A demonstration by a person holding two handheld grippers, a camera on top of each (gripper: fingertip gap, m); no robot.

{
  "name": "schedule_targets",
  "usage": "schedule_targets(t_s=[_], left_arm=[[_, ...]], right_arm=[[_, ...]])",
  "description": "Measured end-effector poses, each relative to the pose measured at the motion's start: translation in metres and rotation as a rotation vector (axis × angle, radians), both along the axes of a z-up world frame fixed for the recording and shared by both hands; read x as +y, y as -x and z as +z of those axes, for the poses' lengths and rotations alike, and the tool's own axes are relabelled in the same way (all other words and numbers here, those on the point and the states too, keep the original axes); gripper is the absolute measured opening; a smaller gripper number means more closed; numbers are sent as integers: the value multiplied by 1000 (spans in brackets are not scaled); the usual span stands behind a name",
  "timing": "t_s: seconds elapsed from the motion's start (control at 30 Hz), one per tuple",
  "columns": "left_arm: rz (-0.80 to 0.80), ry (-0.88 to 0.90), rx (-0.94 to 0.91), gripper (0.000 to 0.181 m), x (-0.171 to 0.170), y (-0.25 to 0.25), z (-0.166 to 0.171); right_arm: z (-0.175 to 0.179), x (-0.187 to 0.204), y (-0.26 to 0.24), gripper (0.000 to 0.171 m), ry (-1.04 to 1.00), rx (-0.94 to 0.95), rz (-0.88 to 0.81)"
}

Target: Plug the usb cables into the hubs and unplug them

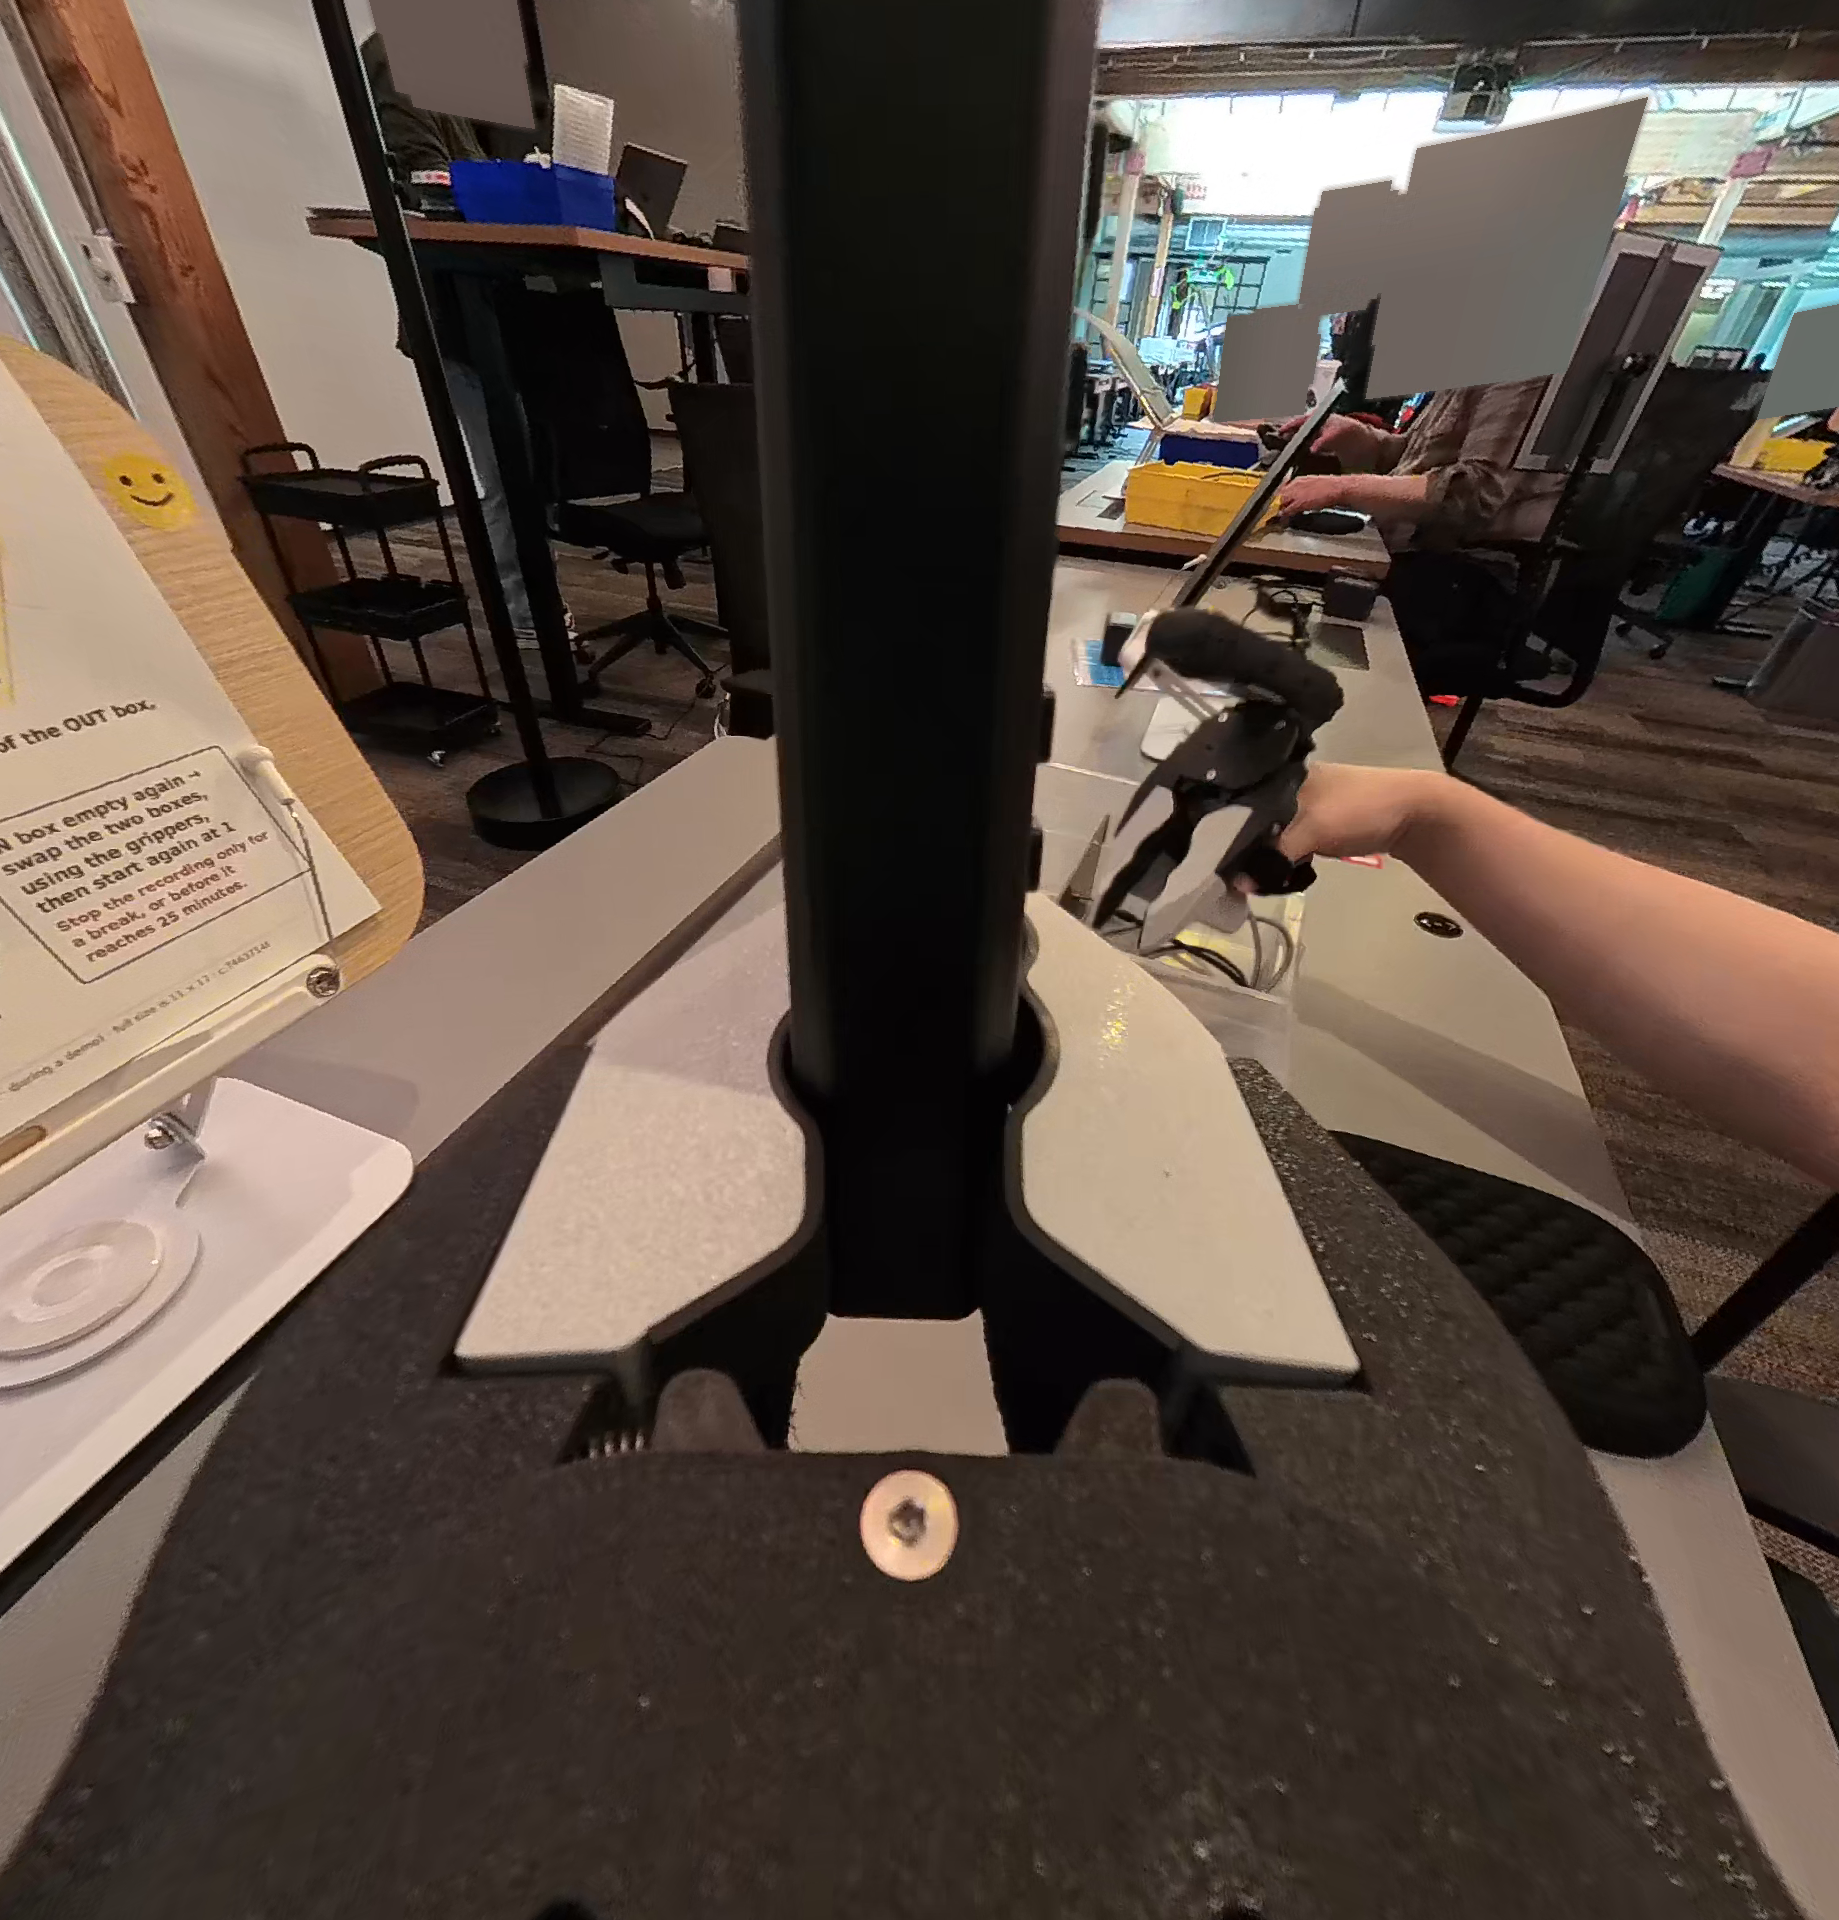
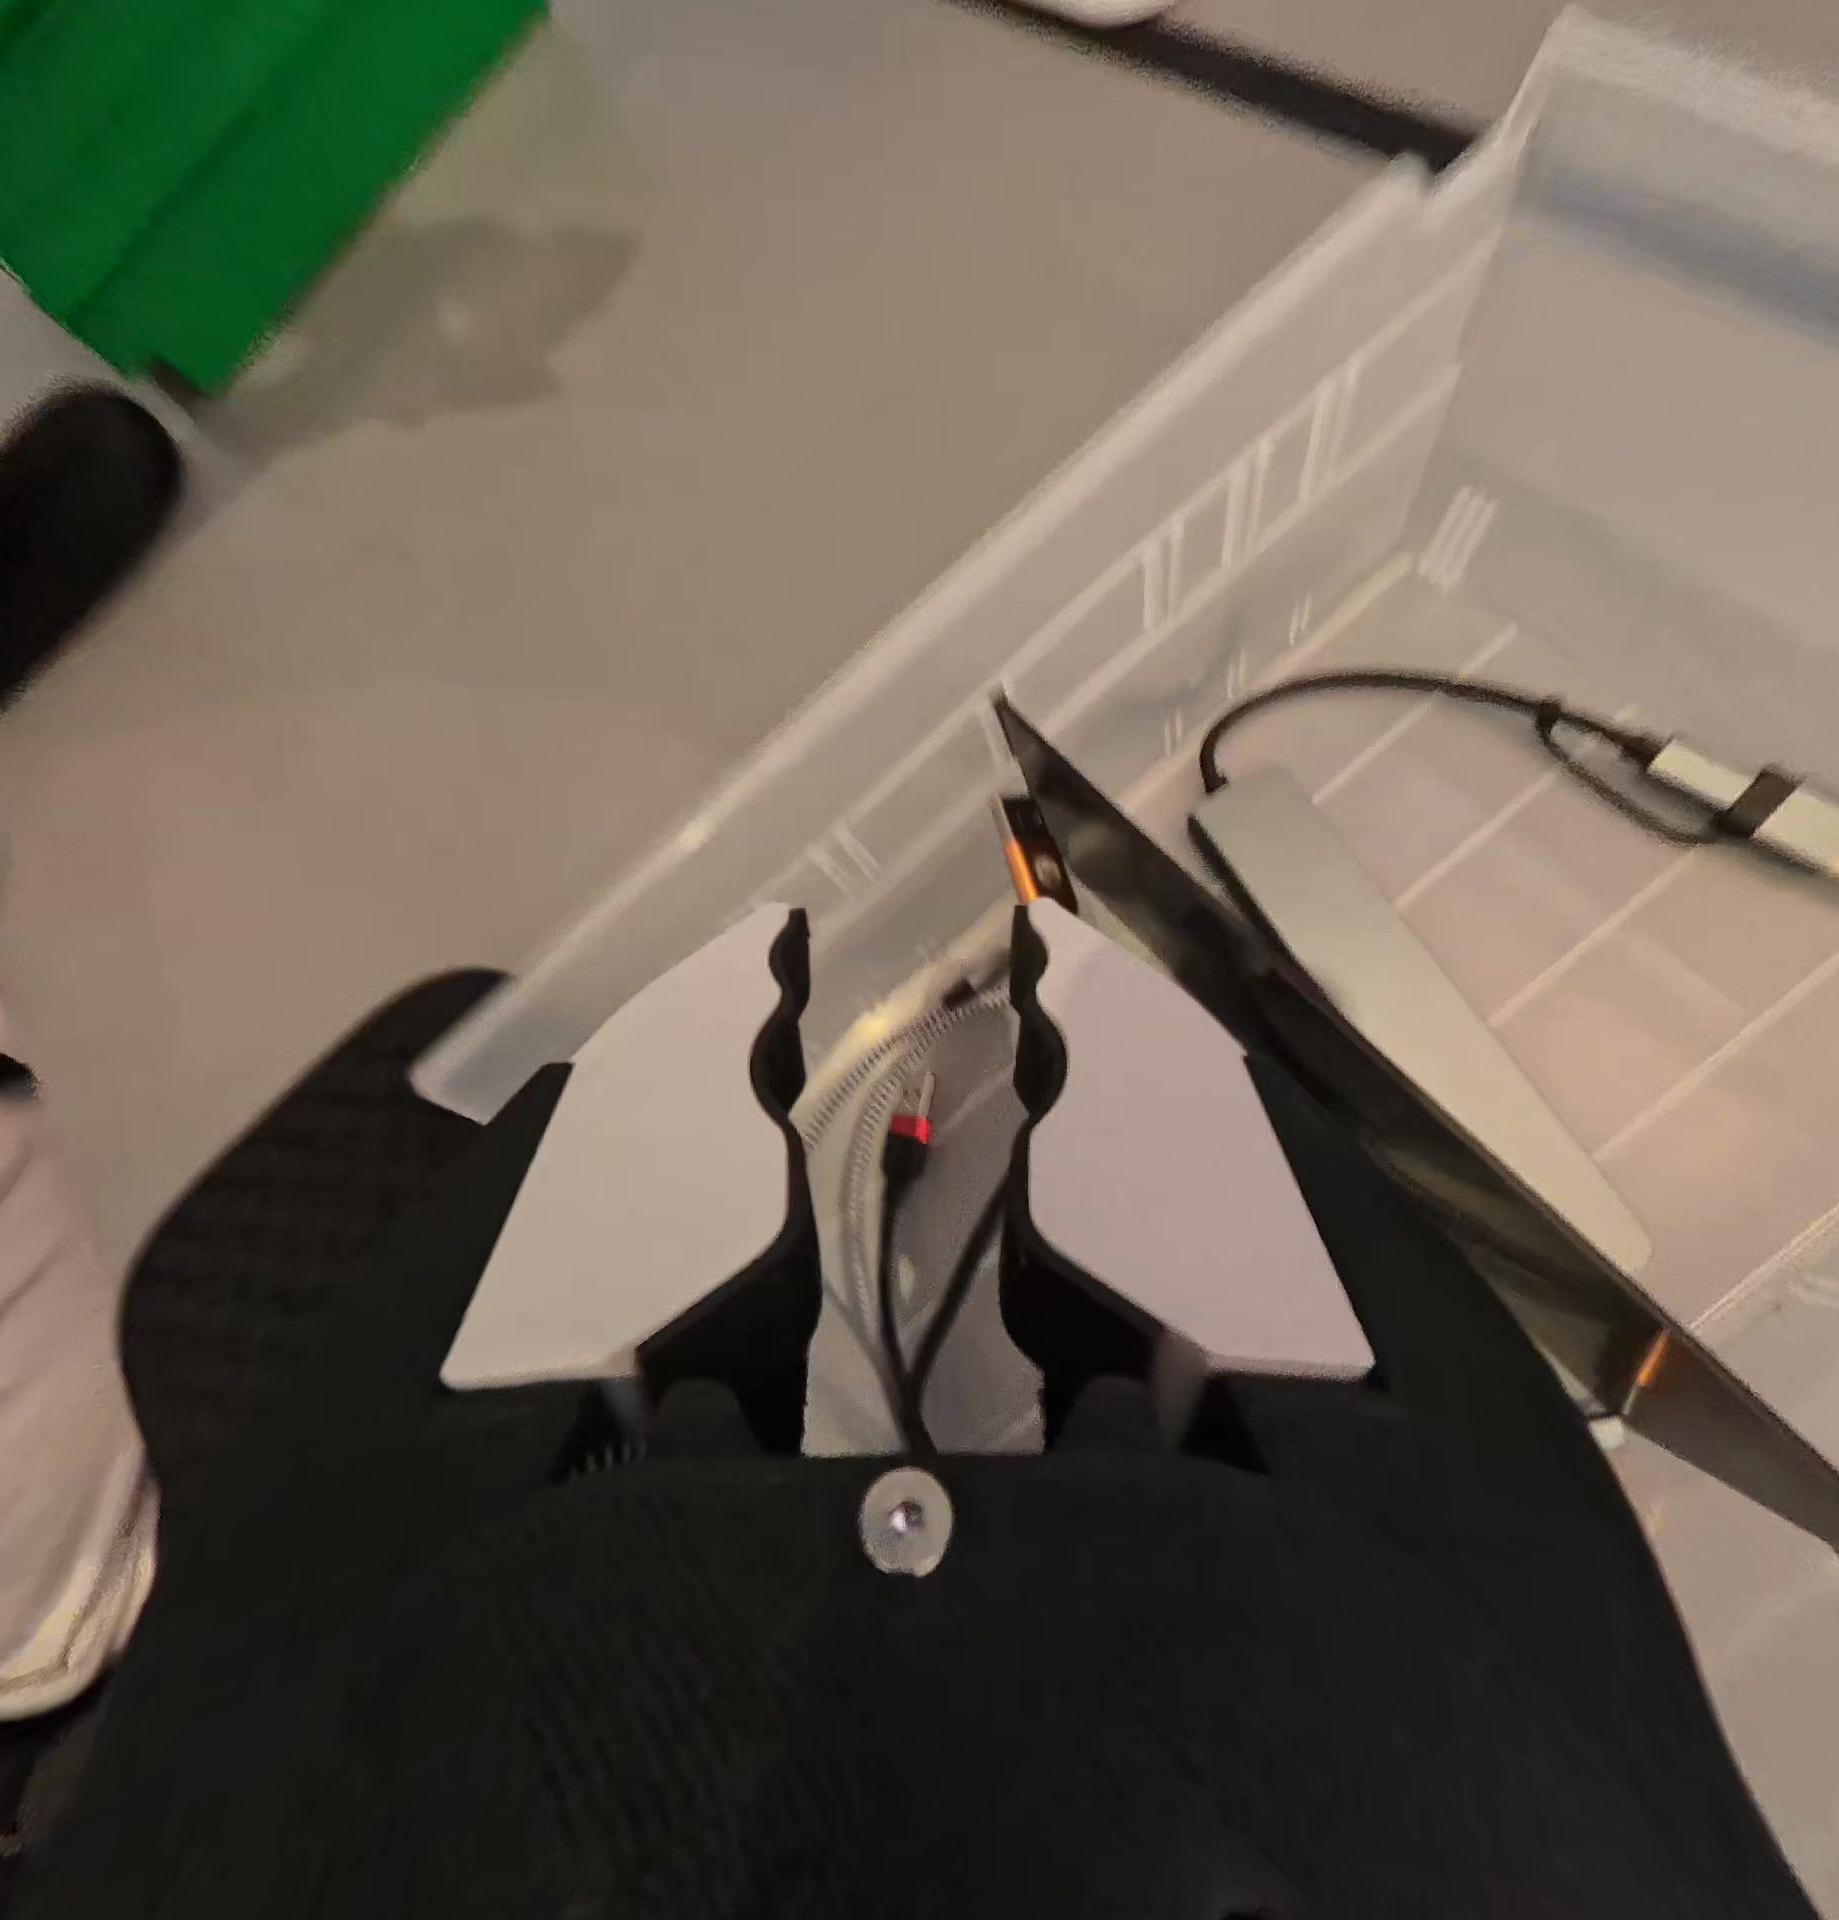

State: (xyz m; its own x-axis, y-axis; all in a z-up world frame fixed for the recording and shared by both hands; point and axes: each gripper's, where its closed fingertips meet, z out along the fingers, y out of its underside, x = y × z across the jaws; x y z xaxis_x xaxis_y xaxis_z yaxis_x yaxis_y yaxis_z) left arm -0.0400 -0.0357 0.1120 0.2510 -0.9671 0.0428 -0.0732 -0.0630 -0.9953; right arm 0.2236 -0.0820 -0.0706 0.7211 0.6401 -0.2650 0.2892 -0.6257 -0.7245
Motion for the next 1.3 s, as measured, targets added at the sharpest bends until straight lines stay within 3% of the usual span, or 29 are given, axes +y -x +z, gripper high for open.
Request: schedule_targets(t_s=[0.07,0.2,0.3,0.57,0.67,0.73,0.8,0.9,0.97,1.0,1.07,1.17,1.3], left_arm=[[-17,3,4,34,-3,-3,-1],[-118,19,12,30,-18,-14,-4],[-250,31,24,30,-37,-28,-11],[-418,120,10,31,-62,-51,-25],[-414,138,19,31,-58,-51,-29],[-435,158,23,31,-59,-51,-31],[-448,173,49,30,-58,-51,-36],[-490,222,13,38,-60,-48,-31],[-460,235,-39,65,-52,-39,-19],[-422,218,-50,68,-45,-31,-15],[-321,167,-46,65,-27,-15,-10],[-195,105,11,61,-6,6,-11],[-115,82,69,60,6,16,-16]], right_arm=[[50,0,11,38,-122,93,-11],[179,-13,45,50,-692,93,-39],[232,-26,89,51,-946,159,-21],[221,5,218,63,-721,602,234],[213,14,240,62,-666,643,280],[210,17,247,52,-677,647,285],[205,14,249,30,-647,633,324],[201,14,247,28,-578,643,331],[202,20,229,29,-611,522,260],[204,22,214,29,-636,438,231],[212,30,173,28,-684,258,191],[196,62,94,28,-710,-224,189],[128,108,-16,29,-325,-663,101]])
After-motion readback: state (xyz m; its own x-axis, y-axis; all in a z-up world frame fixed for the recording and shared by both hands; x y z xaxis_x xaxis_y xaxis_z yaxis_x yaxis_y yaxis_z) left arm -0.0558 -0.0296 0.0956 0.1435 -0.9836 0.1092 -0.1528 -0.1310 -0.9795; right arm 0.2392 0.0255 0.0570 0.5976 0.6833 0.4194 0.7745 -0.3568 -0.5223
